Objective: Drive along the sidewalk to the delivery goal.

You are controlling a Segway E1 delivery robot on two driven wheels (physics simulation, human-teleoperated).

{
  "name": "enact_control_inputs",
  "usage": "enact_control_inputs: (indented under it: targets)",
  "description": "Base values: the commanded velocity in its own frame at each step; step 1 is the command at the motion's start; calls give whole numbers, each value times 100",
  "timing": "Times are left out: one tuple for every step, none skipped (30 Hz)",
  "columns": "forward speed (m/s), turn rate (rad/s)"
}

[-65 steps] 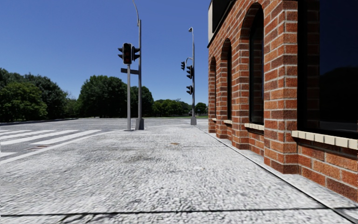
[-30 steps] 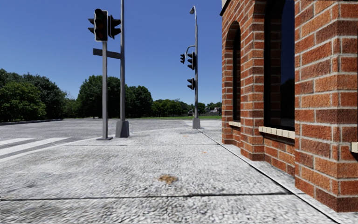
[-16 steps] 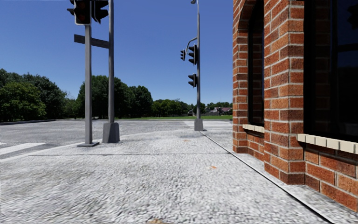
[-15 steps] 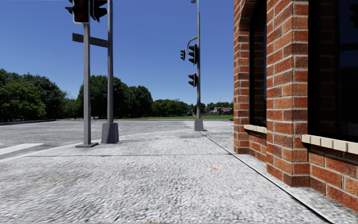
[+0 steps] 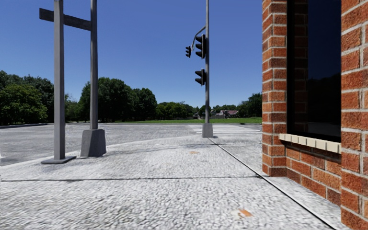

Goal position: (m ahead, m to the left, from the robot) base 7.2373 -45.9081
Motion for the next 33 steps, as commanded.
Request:
enact_control_inputs:
  targets:
    - [200,0]
    - [200,0]
    - [200,0]
    - [200,0]
    - [200,0]
    - [200,0]
    - [200,0]
    - [200,0]
    - [200,0]
    - [200,0]
    - [200,0]
    - [200,0]
    - [200,-10]
    - [200,-10]
    - [200,-22]
    - [200,-29]
    - [200,-31]
    - [200,-37]
    - [200,-37]
    - [200,-47]
    - [200,-50]
    - [200,-50]
    - [200,-50]
    - [200,-51]
    - [198,-51]
    - [189,-51]
    - [189,-51]
    - [182,-51]
    - [181,-51]
    - [180,-51]
    - [180,-52]
    - [180,-52]
    - [180,-55]
